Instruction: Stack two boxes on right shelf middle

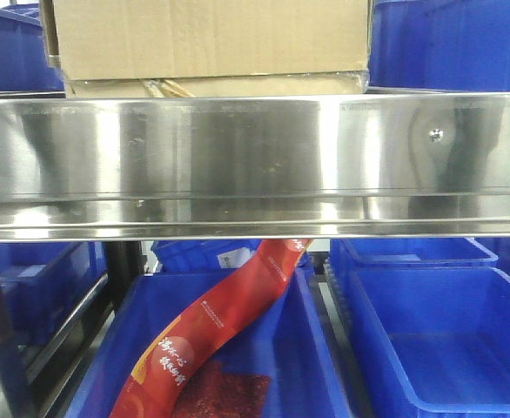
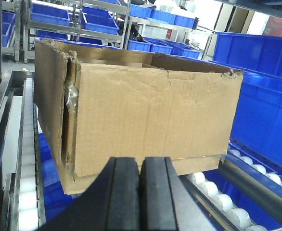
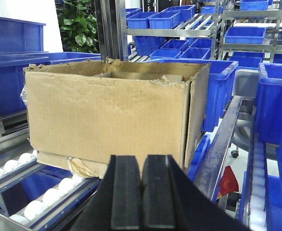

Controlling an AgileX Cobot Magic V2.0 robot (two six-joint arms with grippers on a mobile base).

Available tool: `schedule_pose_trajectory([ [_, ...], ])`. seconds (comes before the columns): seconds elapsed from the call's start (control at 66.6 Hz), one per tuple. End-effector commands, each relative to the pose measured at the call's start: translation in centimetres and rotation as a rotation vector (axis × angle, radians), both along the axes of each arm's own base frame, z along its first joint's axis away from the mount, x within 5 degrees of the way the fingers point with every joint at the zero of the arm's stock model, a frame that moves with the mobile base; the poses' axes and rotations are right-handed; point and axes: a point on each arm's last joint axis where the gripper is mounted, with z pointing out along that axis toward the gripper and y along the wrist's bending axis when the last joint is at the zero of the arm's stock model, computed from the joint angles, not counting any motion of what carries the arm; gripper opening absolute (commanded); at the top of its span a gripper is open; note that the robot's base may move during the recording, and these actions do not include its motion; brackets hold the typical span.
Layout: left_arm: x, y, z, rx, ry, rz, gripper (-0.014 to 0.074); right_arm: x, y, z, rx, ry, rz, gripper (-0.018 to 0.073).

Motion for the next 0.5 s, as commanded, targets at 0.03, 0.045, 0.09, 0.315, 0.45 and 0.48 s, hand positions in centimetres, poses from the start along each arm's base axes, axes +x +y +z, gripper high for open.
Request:
schedule_pose_trajectory([
  [0.03,-0.2,-0.1,0.3,-0.006,-0.026,-0.009,-0.0111,-0.3,-0.1,0.2,-0.007,-0.026,0.004,-0.0169],
  [0.045,-0.2,-0.1,0.3,-0.006,-0.026,-0.009,-0.0111,-0.4,-0.1,0.2,-0.003,-0.025,0.003,-0.0169],
  [0.09,-0.2,-0.1,0.3,-0.006,-0.026,-0.009,-0.0111,-0.8,-0.3,0.2,0.028,-0.019,0.001,-0.0169],
  [0.315,-0.2,-0.1,0.3,-0.006,-0.026,-0.009,-0.0111,-3.8,-3.2,-3.1,-0.187,-0.116,-0.148,-0.0169],
  [0.45,-0.2,-0.1,0.3,-0.006,-0.026,-0.009,-0.0111,-5.7,-4.9,-5.8,-0.141,-0.151,-0.314,-0.0169],
  [0.48,-0.2,-0.1,0.3,-0.006,-0.026,-0.009,-0.0111,-5.9,-5.1,-6.6,-0.110,-0.139,-0.336,-0.0169],
])
